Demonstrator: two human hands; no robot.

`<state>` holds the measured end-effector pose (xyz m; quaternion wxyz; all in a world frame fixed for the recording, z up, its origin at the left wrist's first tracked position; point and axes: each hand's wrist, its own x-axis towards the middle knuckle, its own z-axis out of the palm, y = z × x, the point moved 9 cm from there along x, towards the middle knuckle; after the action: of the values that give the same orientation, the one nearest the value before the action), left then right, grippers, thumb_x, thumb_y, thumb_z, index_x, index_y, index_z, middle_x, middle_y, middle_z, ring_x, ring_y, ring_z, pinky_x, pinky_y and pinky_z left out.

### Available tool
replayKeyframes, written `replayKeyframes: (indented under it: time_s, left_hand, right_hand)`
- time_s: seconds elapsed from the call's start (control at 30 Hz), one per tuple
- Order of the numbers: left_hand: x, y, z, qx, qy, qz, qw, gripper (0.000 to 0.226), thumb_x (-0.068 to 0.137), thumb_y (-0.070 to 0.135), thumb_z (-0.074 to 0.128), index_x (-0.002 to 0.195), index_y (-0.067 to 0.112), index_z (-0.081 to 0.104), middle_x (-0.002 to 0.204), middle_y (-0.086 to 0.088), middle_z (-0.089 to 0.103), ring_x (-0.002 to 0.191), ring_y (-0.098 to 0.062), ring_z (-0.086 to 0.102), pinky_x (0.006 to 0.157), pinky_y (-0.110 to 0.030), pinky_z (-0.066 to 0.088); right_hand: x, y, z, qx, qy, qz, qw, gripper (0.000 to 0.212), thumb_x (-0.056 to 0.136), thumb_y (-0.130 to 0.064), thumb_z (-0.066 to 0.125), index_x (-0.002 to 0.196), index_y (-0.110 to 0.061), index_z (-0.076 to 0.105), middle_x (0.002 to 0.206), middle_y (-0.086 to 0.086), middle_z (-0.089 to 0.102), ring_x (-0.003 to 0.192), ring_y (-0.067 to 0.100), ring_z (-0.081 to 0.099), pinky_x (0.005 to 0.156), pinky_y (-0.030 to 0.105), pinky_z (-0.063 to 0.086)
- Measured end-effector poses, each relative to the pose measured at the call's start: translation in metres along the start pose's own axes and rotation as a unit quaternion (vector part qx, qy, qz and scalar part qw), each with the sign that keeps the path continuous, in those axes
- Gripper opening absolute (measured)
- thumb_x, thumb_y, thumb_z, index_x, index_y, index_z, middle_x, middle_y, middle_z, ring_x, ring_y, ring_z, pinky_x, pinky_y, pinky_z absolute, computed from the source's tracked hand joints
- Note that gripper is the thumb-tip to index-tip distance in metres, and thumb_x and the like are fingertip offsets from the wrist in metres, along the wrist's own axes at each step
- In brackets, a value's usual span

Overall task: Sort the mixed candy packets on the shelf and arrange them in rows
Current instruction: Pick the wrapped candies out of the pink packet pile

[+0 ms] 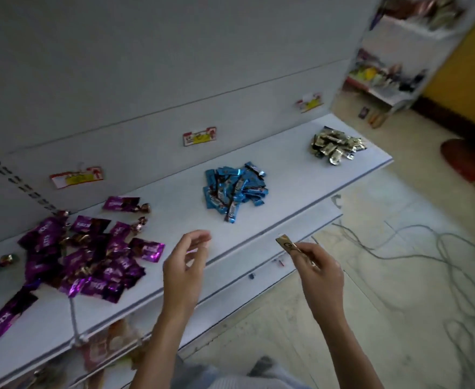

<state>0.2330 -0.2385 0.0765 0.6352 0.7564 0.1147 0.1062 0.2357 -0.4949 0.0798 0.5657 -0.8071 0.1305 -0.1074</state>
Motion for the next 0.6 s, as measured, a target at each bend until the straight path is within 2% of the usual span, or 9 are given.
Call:
replayKeyframes:
  time_s: [0.13, 0.23, 0.3, 0.4, 0.6]
  left_hand:
    - [-0.002, 0.008, 0.089, -0.015, -0.036, -0.005, 0.999, 0.024, 0.092, 0.007, 0.053, 0.093, 0.029, 0.064, 0.1, 0.013, 0.066, 0.096, -0.002, 0.059, 0.08, -0.012, 0.044]
    - [-0.003, 0.012, 0.147, -0.017, -0.079, -0.013, 0.997, 0.022, 0.092, 0.011, 0.054, 0.093, 0.031, 0.063, 0.098, 0.015, 0.067, 0.097, -0.001, 0.059, 0.079, -0.009, 0.043]
    - [0.0, 0.015, 0.175, -0.017, -0.097, -0.02, 0.995, 0.02, 0.092, 0.015, 0.055, 0.093, 0.033, 0.062, 0.097, 0.018, 0.067, 0.097, -0.001, 0.06, 0.083, -0.016, 0.045]
    - [0.016, 0.015, 0.211, -0.012, -0.112, -0.028, 0.993, 0.024, 0.092, 0.01, 0.053, 0.094, 0.033, 0.062, 0.099, 0.014, 0.067, 0.098, -0.004, 0.06, 0.085, -0.022, 0.046]
    - [0.077, 0.024, 0.271, -0.004, -0.1, -0.021, 0.995, 0.023, 0.091, 0.009, 0.053, 0.094, 0.03, 0.061, 0.1, 0.013, 0.066, 0.094, 0.004, 0.059, 0.075, -0.007, 0.045]
  right_hand:
    - [0.023, 0.032, -0.087, 0.003, 0.068, 0.017, 0.998, 0.025, 0.081, -0.002, 0.066, 0.076, -0.026, 0.065, 0.066, -0.021, 0.064, 0.062, -0.001, 0.055, 0.053, 0.007, 0.037]
    - [0.04, 0.055, -0.132, -0.007, 0.099, 0.033, 0.995, 0.023, 0.08, 0.001, 0.065, 0.079, -0.021, 0.067, 0.066, -0.008, 0.064, 0.06, 0.001, 0.052, 0.052, 0.01, 0.037]
    - [0.052, 0.069, -0.151, -0.014, 0.113, 0.05, 0.992, 0.02, 0.08, 0.002, 0.064, 0.082, -0.018, 0.067, 0.07, -0.007, 0.064, 0.062, 0.001, 0.052, 0.053, 0.01, 0.037]
    - [0.079, 0.09, -0.165, -0.018, 0.121, 0.075, 0.99, 0.021, 0.08, 0.001, 0.066, 0.081, -0.02, 0.067, 0.073, -0.008, 0.066, 0.067, 0.001, 0.055, 0.056, 0.01, 0.039]
    - [0.168, 0.101, -0.167, -0.003, 0.108, 0.077, 0.991, 0.022, 0.08, -0.003, 0.067, 0.076, -0.024, 0.067, 0.071, -0.015, 0.066, 0.071, -0.002, 0.057, 0.061, 0.008, 0.04]
